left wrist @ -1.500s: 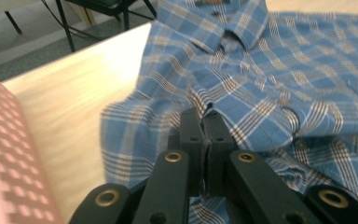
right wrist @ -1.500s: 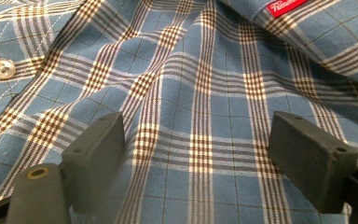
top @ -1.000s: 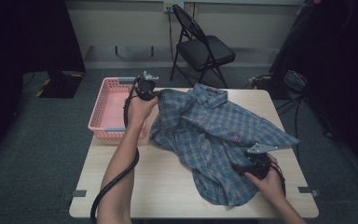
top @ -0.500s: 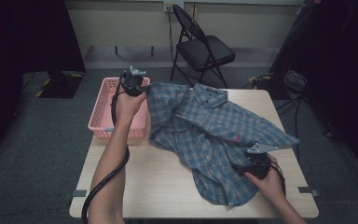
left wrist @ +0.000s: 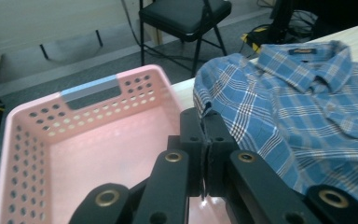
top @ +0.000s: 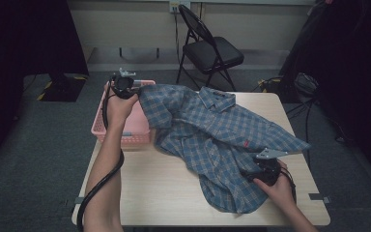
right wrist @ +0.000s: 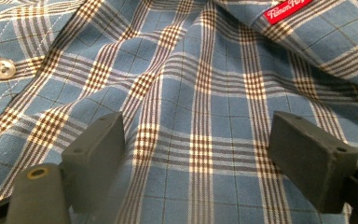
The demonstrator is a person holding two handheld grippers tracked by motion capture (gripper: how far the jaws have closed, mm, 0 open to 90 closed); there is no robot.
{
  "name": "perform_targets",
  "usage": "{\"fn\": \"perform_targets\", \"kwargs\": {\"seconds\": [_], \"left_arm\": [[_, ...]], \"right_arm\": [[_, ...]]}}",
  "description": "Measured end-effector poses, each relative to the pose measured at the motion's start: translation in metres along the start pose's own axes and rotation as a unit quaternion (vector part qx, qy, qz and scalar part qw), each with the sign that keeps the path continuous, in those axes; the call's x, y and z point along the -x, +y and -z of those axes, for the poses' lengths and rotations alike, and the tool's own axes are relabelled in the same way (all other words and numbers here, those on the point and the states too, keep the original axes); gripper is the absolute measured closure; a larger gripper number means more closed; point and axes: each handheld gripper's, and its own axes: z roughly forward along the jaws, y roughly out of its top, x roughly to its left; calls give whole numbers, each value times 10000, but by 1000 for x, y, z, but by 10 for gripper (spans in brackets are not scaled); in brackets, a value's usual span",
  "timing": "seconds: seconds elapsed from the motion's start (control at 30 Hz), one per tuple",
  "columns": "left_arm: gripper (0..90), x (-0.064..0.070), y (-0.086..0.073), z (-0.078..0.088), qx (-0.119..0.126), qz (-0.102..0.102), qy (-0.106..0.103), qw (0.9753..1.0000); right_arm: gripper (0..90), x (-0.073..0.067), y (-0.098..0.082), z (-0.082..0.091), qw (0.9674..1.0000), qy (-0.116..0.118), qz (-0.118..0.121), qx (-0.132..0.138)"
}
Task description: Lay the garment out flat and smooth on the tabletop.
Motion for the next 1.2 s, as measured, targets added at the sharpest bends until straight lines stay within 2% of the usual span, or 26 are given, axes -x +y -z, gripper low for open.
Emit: {"fn": "perform_targets", "kwargs": {"seconds": [0.2, 0.43, 0.67, 0.77, 0.8, 0.83, 0.9, 0.97, 1.0, 1.1, 1.2], "left_arm": [[887, -15, -6, -2, -87, 74, 110, 9999], [887, -39, -17, -1, -181, 137, 301, 9993], [887, -65, -45, 0, -287, 479, 383, 9977], [886, -70, -55, 0, -267, 617, 332, 9972], [876, -69, -58, 0, -215, 611, 324, 9974], [813, -67, -59, 0, -120, 583, 353, 9976], [573, -61, -60, -1, 74, 437, 343, 9984], [417, -52, -61, 0, 196, 331, 234, 9990], [367, -45, -60, 1, 240, 251, 152, 9993], [300, -21, -62, 4, 362, 72, -204, 9991], [271, 11, -67, 6, 375, -209, -603, 9973]], "right_arm": [[181, 0, 0, 0, 10000, 1, 1, -1], [180, 0, 0, 0, 10000, 3, -1, -2], [176, 0, 0, 0, 10000, 11, 6, -4], [175, 0, 0, 0, 10000, 12, 7, -5], [175, 0, 0, 0, 10000, 12, 4, -7], [175, 0, 0, 0, 10000, 11, 2, -3], [175, 0, 0, 0, 10000, 12, 2, -7], [175, 0, 0, 0, 10000, 11, 5, -3], [175, 0, 0, 0, 10000, 10, 2, -7], [175, 0, 0, 0, 10000, 11, 5, -2], [175, 0, 0, 0, 10000, 11, 4, -2]]}}
